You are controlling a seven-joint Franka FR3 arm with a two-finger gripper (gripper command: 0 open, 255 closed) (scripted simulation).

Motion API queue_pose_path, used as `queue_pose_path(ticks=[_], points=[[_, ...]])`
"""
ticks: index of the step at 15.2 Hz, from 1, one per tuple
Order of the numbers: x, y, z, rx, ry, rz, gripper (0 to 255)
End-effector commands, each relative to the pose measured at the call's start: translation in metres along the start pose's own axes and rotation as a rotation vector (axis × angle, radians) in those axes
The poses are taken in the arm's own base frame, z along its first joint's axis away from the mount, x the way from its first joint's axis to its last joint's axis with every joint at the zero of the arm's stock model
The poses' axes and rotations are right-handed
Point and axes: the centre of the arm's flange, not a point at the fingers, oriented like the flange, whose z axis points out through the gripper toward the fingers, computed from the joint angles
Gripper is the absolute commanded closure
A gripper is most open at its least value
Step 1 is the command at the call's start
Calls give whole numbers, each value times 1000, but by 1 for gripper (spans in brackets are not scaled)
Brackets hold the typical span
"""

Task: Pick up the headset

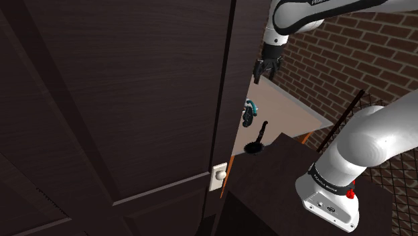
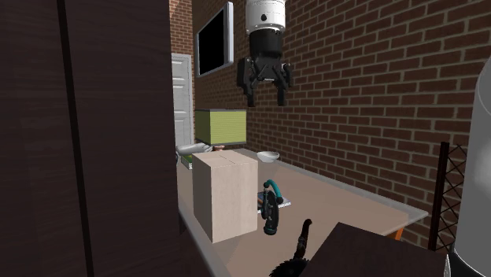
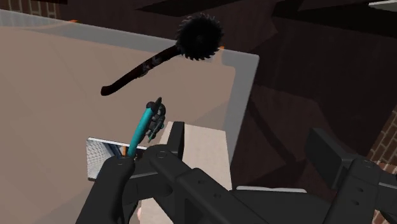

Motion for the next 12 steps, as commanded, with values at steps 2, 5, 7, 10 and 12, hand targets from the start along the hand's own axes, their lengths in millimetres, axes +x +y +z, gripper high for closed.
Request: queue_pose_path(ticks=[2,5,7,10,12], points=[[25,18,31,-3,4,42,0],[48,34,59,-5,6,83,0],[63,45,77,-6,7,110,0],[85,63,105,-8,10,152,0],[99,75,123,-9,11,179,0]])
